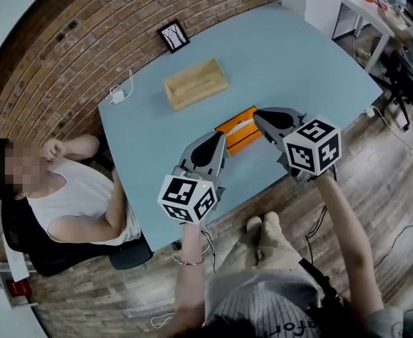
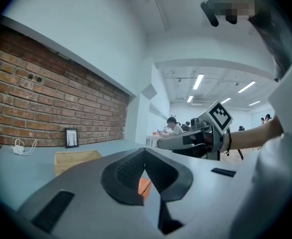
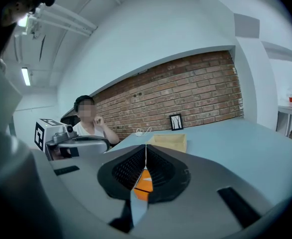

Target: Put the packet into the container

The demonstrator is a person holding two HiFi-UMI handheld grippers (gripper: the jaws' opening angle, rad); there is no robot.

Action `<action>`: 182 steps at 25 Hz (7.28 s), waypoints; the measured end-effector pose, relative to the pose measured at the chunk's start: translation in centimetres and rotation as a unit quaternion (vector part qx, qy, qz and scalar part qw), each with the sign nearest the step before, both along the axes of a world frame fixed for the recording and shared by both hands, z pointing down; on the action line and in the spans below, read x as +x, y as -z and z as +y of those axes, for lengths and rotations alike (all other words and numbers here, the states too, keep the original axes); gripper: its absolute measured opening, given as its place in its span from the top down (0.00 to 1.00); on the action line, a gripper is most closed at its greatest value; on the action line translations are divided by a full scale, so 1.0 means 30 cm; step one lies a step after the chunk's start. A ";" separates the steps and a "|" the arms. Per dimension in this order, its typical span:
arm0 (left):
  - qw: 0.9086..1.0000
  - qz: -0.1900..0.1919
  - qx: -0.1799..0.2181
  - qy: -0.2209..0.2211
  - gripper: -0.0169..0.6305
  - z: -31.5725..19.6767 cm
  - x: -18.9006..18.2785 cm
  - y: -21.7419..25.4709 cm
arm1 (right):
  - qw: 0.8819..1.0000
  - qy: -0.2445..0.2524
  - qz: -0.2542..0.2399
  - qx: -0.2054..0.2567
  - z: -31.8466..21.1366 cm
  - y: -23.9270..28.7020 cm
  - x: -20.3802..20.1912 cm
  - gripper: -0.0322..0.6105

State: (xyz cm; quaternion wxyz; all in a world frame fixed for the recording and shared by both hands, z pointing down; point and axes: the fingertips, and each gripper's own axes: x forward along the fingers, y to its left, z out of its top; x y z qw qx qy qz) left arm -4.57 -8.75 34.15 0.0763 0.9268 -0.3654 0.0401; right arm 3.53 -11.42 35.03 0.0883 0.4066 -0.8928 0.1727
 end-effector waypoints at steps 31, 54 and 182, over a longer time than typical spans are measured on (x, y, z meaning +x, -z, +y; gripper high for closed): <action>0.997 -0.011 -0.067 0.032 0.96 -0.211 0.139 -0.299 | 0.968 0.042 0.050 -0.242 -0.294 -0.547 0.090 0.71; 0.995 -0.015 -0.072 0.067 0.96 -0.221 0.073 -0.322 | 0.972 0.021 0.021 -0.235 -0.299 -0.516 0.083 0.88; 0.987 -0.008 -0.075 0.145 0.96 -0.816 -0.353 -0.316 | 0.964 -0.016 0.220 -0.148 -1.034 -0.462 -0.307 0.75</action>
